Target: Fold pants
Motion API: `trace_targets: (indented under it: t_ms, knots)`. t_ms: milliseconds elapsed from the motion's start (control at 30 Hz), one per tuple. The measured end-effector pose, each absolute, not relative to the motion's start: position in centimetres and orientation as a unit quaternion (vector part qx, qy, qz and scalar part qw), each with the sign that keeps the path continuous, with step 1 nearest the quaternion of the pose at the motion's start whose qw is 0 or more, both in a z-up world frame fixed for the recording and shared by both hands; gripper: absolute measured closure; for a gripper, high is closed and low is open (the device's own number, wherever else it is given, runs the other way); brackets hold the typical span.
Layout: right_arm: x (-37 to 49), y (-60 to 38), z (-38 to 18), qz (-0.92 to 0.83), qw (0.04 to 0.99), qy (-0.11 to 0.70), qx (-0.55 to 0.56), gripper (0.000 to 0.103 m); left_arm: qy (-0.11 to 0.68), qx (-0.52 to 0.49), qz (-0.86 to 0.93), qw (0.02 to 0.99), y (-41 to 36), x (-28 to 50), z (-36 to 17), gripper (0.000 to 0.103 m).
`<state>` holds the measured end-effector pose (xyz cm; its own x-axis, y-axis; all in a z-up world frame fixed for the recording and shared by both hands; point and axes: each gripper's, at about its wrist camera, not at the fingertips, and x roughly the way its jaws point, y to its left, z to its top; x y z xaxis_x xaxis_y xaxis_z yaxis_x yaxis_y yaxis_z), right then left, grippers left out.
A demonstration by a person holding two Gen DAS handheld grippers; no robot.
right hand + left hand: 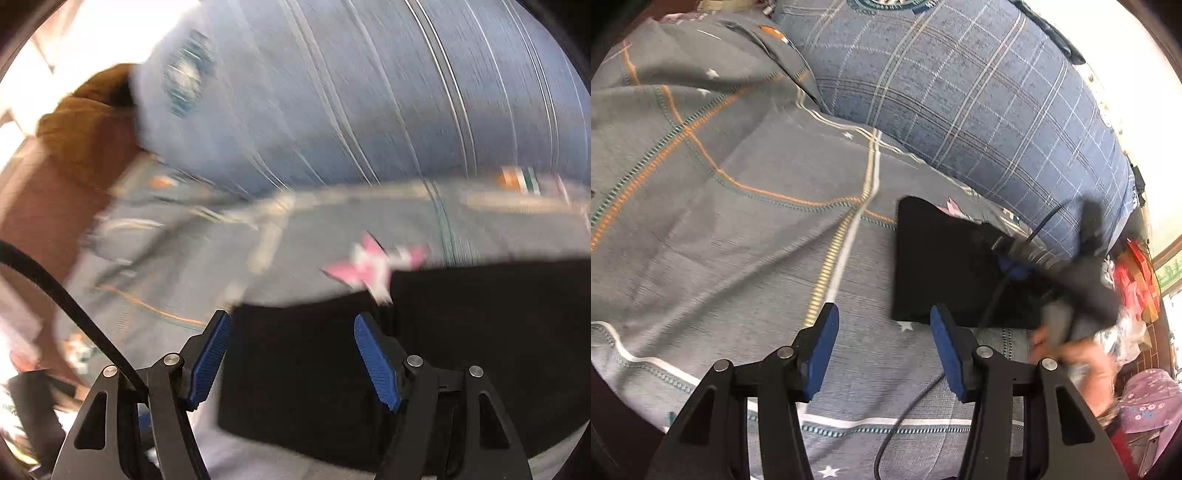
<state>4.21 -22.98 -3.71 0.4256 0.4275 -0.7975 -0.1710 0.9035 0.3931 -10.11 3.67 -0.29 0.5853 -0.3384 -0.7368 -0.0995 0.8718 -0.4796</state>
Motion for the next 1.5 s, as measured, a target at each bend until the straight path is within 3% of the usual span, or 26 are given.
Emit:
trace_targets:
  t_ms: [233, 567, 667, 700, 733, 800, 1033, 1267, 1500]
  knots:
    - [-1.0, -27.1, -1.4, 0.177, 0.875, 0.427, 0.144, 0.029, 0.451, -0.26, -0.064, 0.851, 4.2, -9.5, -1.0, 0.047]
    - [1.4, -24.0, -3.3, 0.205, 0.851, 0.476, 0.083, 0.032, 0.464, -0.246, -0.084, 0.847, 1.9, -9.7, -1.2, 0.047]
    - [0.5, -21.8, -3.8, 0.197, 0.855, 0.478, 0.039, 0.046, 0.461, -0.252, -0.076, 0.847, 2.5, -9.7, -1.2, 0.047]
    - [0.2, -21.4, -3.8, 0.192, 0.857, 0.477, 0.024, 0.067, 0.463, -0.255, -0.074, 0.846, 2.7, -9.6, -1.3, 0.047]
    - [0.0, -21.3, -3.6, 0.189, 0.858, 0.477, 0.019, 0.08, 0.464, -0.258, -0.072, 0.844, 2.8, -9.6, -1.3, 0.047]
    - [-0.2, -21.8, -2.8, 0.205, 0.856, 0.473, 0.044, 0.084, 0.467, -0.262, -0.07, 0.842, 2.9, -9.4, -1.4, 0.047]
    - [-1.0, -24.8, 0.4, 0.194, 0.875, 0.434, 0.091, 0.085, 0.469, -0.255, -0.077, 0.842, 1.9, -8.8, -1.1, 0.047]
    - [-0.2, -28.9, -3.4, 0.145, 0.86, 0.473, 0.123, 0.084, 0.472, -0.252, -0.091, 0.84, -0.1, -6.7, -0.6, 0.047]
    - [-0.5, -28.8, -3.2, 0.134, 0.87, 0.463, 0.101, 0.083, 0.462, -0.271, -0.143, 0.832, -4.0, -1.0, 0.5, 0.047]
